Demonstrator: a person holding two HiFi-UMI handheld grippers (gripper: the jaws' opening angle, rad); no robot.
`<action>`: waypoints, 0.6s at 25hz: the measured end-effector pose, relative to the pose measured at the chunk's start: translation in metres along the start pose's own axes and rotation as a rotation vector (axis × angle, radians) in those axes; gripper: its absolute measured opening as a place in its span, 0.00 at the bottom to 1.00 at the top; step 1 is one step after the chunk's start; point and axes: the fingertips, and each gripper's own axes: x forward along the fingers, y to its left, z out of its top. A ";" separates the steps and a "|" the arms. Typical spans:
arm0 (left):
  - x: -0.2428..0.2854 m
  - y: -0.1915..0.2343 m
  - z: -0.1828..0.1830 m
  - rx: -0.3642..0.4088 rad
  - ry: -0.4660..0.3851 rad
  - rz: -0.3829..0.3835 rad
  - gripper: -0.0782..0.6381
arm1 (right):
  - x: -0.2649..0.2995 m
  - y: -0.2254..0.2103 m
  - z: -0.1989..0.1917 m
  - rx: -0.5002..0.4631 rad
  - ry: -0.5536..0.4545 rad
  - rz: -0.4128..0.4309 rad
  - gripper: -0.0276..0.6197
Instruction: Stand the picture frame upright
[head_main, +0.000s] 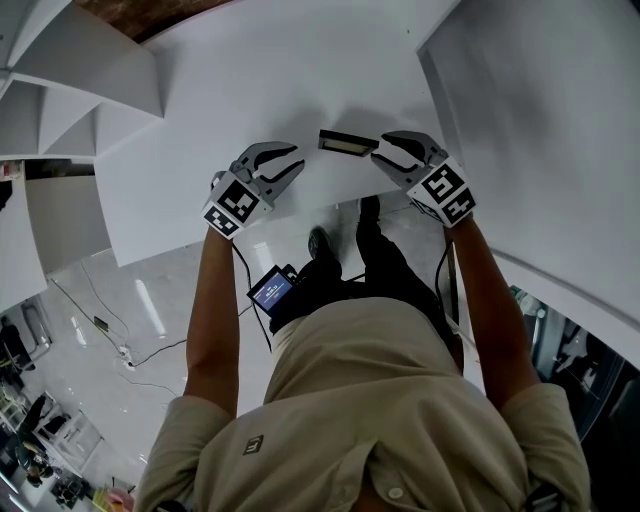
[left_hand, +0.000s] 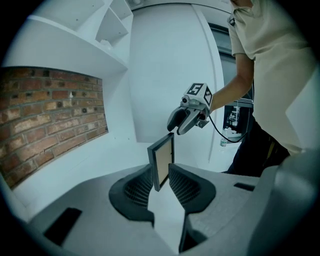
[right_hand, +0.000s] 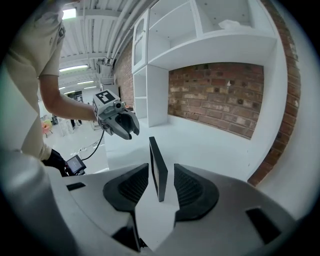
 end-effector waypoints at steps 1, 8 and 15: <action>-0.005 0.001 0.004 0.003 -0.004 0.012 0.23 | -0.004 -0.001 0.004 0.003 -0.008 -0.018 0.28; -0.050 0.001 0.042 0.014 -0.046 0.092 0.23 | -0.048 0.012 0.049 0.017 -0.097 -0.173 0.22; -0.101 -0.013 0.078 -0.038 -0.051 0.174 0.12 | -0.100 0.055 0.100 -0.009 -0.203 -0.205 0.05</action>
